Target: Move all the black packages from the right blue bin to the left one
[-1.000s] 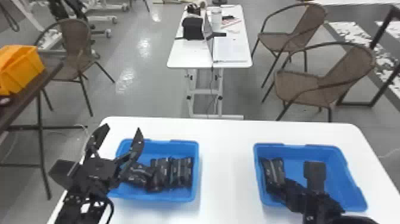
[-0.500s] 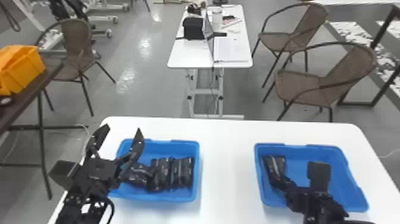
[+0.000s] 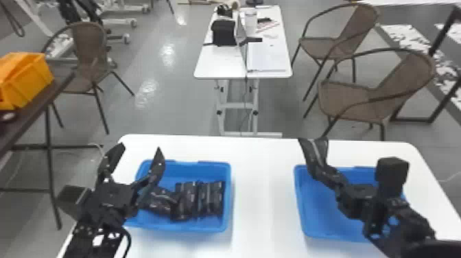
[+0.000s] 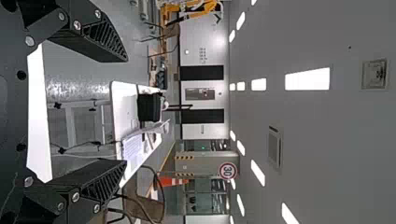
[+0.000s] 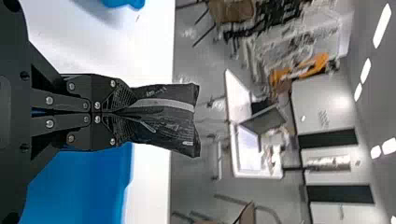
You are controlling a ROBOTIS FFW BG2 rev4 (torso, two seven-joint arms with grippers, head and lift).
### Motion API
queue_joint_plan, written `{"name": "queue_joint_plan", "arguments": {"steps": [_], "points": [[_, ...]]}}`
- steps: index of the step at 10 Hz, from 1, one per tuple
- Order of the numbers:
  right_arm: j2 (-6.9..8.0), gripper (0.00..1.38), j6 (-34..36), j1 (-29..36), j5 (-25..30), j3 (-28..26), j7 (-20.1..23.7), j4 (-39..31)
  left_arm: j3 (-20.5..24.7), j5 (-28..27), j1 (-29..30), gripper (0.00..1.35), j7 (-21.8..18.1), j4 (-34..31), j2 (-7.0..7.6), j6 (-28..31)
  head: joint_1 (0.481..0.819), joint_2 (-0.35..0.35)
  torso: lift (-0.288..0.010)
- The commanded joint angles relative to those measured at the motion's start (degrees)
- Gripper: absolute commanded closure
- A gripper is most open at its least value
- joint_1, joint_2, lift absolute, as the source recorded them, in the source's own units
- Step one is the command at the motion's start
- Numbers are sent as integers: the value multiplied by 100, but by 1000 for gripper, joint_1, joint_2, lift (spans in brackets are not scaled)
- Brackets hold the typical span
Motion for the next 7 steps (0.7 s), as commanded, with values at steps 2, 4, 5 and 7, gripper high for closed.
{"name": "queue_joint_plan", "arguments": {"steps": [2, 4, 5, 7], "points": [[-99, 1279, 435, -890, 134, 584, 807, -340, -59, 139, -59, 269, 4, -201, -15, 467, 695, 122, 0], [-117, 1279, 593, -1478, -7, 1208, 1132, -200, -173, 965, -191, 268, -5, -509, -15, 1741, 695, 191, 0], [-170, 1279, 593, -1689, -138, 1516, 1167, -147, -252, 1519, -305, 268, -22, -588, -15, 2207, 695, 220, 0], [-231, 1279, 593, -1962, -323, 1982, 1220, -6, -410, 2468, -595, 268, -84, -773, 176, 2972, 695, 240, 0]]}}
